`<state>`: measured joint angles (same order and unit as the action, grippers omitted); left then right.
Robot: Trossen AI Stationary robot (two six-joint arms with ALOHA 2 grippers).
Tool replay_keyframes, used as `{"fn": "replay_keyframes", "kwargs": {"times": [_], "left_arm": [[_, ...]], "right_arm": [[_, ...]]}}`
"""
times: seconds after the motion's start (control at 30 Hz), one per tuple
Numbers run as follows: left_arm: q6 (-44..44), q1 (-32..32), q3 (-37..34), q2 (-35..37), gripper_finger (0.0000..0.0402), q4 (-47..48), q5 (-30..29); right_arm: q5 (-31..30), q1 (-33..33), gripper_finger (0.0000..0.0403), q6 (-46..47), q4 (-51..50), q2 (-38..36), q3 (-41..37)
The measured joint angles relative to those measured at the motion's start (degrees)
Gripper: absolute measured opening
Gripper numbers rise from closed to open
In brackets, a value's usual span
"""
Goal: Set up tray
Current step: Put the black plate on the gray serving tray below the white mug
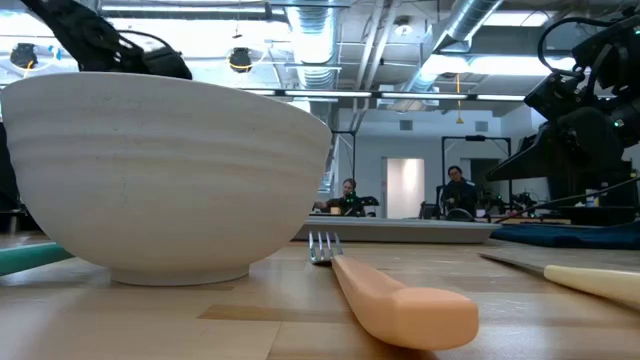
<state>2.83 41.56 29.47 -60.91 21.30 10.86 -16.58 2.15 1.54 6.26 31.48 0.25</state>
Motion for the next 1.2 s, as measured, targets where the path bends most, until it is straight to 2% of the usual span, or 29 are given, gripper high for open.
{"fn": "replay_keyframes", "kwargs": {"times": [0.13,0.27,0.43,0.73,0.83,1.03,1.2], "left_arm": [[4.01,-1.97,-0.01,5.32,0.0400,5.62,7.06],[7.91,-4.04,0.00,8.86,0.0400,5.27,11.03],[14.76,-5.58,-0.01,9.59,0.0400,1.50,9.87],[15.69,-5.68,0.00,9.17,0.0400,-9.23,2.68],[19.80,-5.70,0.01,9.17,0.0400,-11.96,2.16],[28.00,-7.46,0.01,9.17,0.0400,-11.58,8.60],[34.69,-13.82,0.01,9.17,0.0400,-10.84,12.95]], "right_arm": [[0.00,0.01,0.0211,0.00,0.00,-0.01,0.00],[0.00,0.00,0.0211,0.00,0.00,-0.02,0.00],[0.00,0.01,0.0211,0.00,-0.01,0.00,0.00],[0.00,0.01,0.0211,0.00,0.00,-0.01,0.00],[0.00,0.00,0.0211,0.00,0.00,0.00,0.00],[0.00,0.00,0.0211,0.00,0.00,-0.01,0.00],[0.00,0.00,0.0211,0.00,0.00,0.00,0.00]]}}
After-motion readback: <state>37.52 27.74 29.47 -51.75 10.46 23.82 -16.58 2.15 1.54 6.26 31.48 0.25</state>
